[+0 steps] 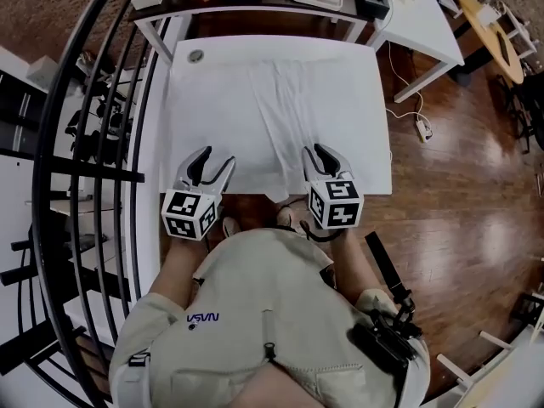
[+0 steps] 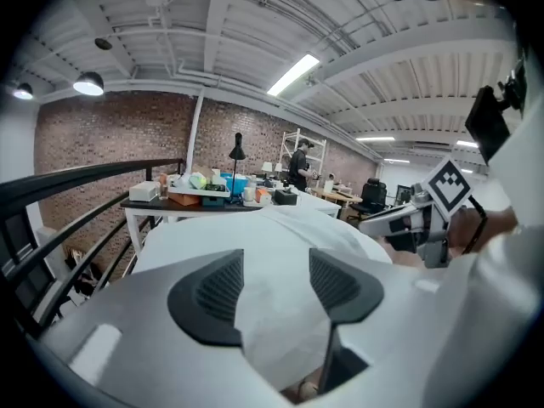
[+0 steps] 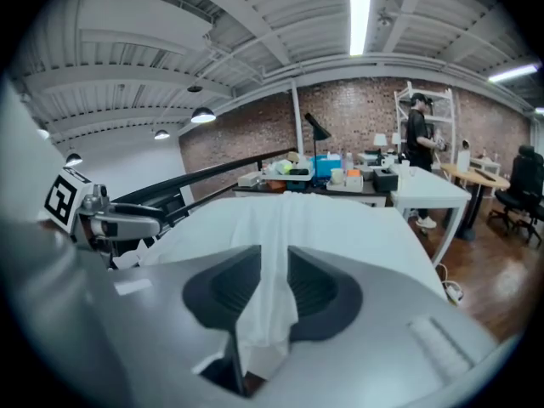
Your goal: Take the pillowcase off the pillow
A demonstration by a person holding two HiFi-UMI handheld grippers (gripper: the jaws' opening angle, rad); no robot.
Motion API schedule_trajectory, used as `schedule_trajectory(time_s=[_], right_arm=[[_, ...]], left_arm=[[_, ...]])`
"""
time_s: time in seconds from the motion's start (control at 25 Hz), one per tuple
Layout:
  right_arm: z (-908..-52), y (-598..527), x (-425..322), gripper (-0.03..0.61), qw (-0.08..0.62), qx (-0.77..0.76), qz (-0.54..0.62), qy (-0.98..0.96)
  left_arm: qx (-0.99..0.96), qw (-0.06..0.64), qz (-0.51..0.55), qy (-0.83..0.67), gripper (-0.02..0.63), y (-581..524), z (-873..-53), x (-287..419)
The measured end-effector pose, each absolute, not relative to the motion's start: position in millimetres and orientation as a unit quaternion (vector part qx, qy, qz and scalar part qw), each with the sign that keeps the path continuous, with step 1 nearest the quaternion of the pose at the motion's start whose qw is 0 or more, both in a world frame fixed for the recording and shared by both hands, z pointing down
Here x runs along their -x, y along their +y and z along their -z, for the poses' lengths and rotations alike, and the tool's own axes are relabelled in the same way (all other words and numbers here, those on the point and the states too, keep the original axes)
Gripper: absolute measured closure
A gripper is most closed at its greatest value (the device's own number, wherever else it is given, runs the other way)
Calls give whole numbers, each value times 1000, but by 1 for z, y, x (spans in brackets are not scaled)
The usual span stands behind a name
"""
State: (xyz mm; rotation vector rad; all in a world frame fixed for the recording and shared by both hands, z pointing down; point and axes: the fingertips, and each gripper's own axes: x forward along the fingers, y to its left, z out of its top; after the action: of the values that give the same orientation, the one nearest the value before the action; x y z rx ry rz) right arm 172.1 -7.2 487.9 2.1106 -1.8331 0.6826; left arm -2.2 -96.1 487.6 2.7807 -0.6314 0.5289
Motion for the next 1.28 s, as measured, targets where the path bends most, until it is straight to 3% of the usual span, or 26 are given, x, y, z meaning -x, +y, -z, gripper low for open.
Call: schedule_trajectory(time_s=[0.56,1.28], right_arm=[[-449,-63,-206,482,109,-698,-177,-685],[-446,-172,-226,430,191,-740,-177,-620]], left_arm=[[-943,101,-177,-265,351,-144,-462,-53],[-951,107,-194,-215,344,-248,-475,-79]])
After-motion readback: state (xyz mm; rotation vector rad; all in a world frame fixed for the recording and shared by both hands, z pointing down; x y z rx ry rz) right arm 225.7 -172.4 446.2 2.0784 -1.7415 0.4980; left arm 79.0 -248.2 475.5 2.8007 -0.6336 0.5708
